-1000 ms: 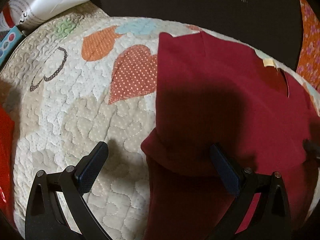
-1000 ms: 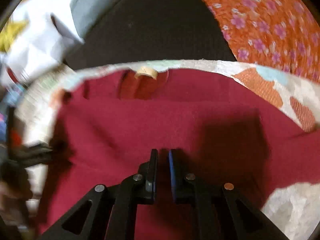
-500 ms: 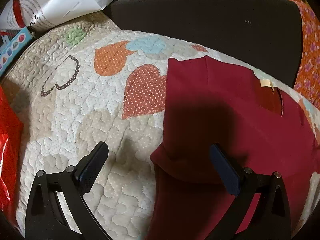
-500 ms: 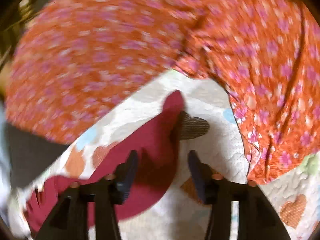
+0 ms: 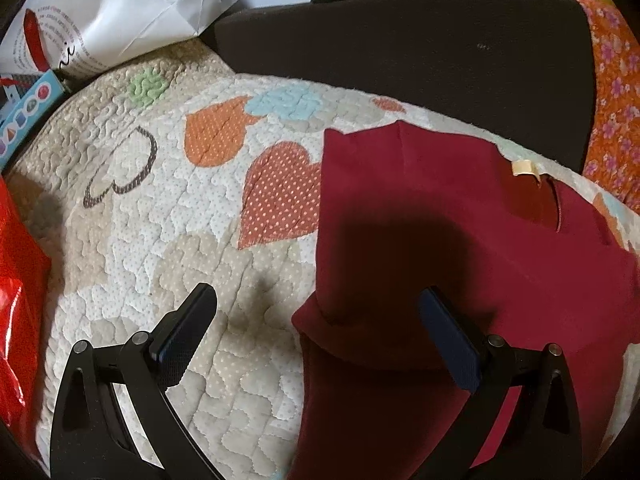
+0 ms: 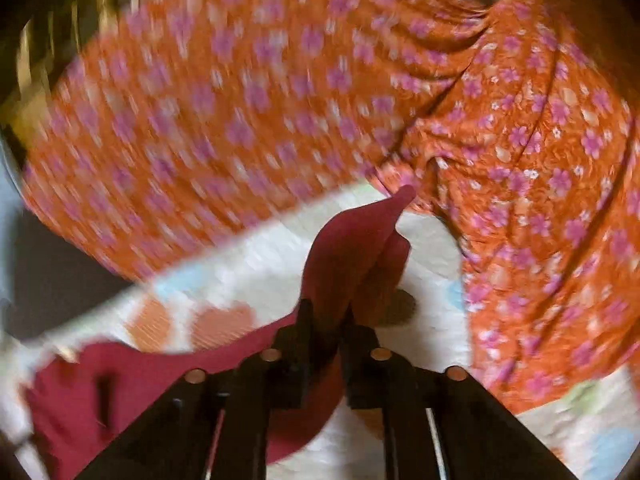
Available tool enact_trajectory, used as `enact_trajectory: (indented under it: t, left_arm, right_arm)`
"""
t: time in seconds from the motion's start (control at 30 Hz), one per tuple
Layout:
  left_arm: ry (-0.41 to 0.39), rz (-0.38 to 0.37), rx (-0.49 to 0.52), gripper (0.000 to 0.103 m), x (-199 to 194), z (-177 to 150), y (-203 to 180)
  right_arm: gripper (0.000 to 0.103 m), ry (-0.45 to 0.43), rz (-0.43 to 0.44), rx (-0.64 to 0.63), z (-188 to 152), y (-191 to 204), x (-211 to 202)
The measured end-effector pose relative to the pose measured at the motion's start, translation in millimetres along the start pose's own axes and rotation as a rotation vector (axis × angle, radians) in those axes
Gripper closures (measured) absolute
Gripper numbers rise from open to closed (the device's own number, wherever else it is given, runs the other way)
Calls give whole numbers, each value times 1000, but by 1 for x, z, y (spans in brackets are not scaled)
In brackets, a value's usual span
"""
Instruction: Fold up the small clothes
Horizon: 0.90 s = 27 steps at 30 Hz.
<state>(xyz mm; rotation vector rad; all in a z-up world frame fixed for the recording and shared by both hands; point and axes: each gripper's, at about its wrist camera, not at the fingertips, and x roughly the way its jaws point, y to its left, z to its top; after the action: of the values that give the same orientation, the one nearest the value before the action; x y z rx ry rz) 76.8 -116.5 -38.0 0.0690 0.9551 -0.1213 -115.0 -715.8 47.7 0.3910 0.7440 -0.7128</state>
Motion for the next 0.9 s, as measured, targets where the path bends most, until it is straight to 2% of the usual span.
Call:
enact_trajectory:
  t: [0.07, 0.13, 0.23, 0.33, 0.43, 0.53, 0.6, 0.67, 0.73, 0.83, 0.9]
  left_arm:
    - [-17, 10, 12, 1, -5, 0, -1]
    - [-28, 15, 17, 1, -8, 0, -1]
    - [-33, 12, 20, 1, -9, 1, -2]
    - [-22, 17, 33, 1, -6, -2, -5]
    - [-14, 26, 49, 1, -3, -4, -8]
    - [-18, 24, 52, 1, -4, -4, -10]
    - [-29, 24, 50, 1, -6, -4, -9]
    - [-41, 25, 49, 1, -9, -3, -9]
    - [-43, 24, 43, 1, -10, -2, -8]
    - [-40, 9, 32, 1, -9, 0, -7]
    - [-35, 10, 38, 1, -8, -1, -8]
  right_arm:
    - [87, -65, 22, 87, -6, -25, -4]
    - [82, -81, -24, 156, -15, -50, -8]
    - [81, 4, -57, 166, -28, -74, 5]
    - [81, 29, 6, 190, -39, -82, 15]
    - [81, 73, 48, 136, -41, -61, 30]
    - [81, 58, 51, 0, -32, -14, 41]
    - [81, 78, 57, -12, -26, -2, 50]
    - [81, 83, 66, 73, -21, -17, 51]
    - [80, 29, 79, 196, -26, -48, 36]
    - [67, 22, 35, 264, -35, -76, 30]
    - [67, 49, 52, 313, -39, -92, 39]
